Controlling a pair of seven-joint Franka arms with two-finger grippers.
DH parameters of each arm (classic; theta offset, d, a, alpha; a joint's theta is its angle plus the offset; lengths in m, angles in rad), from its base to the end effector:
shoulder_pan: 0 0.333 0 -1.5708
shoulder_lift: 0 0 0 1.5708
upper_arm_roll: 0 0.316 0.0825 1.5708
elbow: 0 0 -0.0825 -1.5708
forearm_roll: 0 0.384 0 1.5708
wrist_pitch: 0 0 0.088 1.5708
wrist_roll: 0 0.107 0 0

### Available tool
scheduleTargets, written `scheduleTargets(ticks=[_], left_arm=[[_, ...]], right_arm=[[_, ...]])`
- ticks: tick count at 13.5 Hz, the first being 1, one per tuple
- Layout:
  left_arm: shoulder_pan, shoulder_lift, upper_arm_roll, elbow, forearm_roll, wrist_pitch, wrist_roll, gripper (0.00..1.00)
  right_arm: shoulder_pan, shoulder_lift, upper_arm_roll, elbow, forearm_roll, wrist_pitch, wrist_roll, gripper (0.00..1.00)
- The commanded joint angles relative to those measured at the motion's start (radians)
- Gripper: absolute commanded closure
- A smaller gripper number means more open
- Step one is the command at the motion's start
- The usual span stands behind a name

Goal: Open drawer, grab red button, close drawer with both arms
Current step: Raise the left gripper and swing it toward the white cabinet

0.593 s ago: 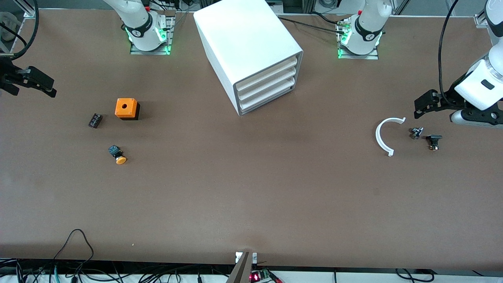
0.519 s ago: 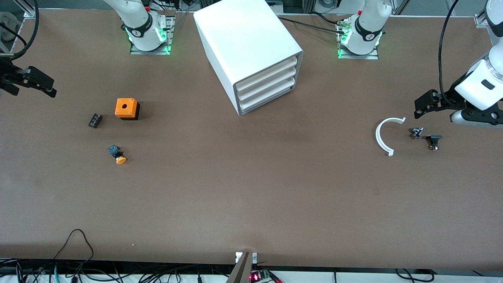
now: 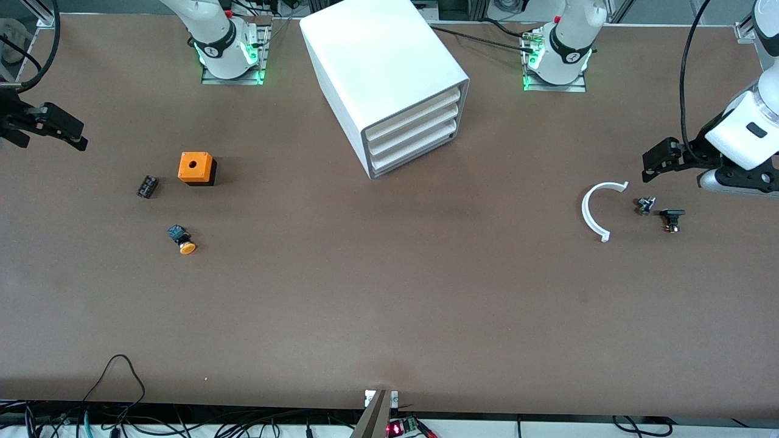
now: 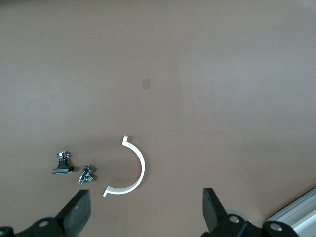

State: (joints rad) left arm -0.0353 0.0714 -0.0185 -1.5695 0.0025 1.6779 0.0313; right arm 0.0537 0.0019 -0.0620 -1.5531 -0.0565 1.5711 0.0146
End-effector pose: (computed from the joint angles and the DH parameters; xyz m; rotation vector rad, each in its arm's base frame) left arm 0.5847 -0.0309 0.5940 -3.1374 0.1338 -0.0581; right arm 0.5554 -0.0106 0.6320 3.0847 -0.0360 0.0251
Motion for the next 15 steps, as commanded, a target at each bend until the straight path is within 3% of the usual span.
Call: scheduleTargets(ticks=[1, 15], left_arm=[[0.006, -0.005, -0.005, 0.016, -0.004, -0.017, 0.016, 0.0], [-0.014, 0.044, -0.047, 0.006, -0.038, -0.006, 0.025, 0.0]], right_arm=[[0.0, -0.01, -0.002, 0.004, 0.017, -0.013, 0.002, 0.0], [-0.002, -0.008, -0.002, 0.004, 0.017, -0.002, 0.002, 0.0]])
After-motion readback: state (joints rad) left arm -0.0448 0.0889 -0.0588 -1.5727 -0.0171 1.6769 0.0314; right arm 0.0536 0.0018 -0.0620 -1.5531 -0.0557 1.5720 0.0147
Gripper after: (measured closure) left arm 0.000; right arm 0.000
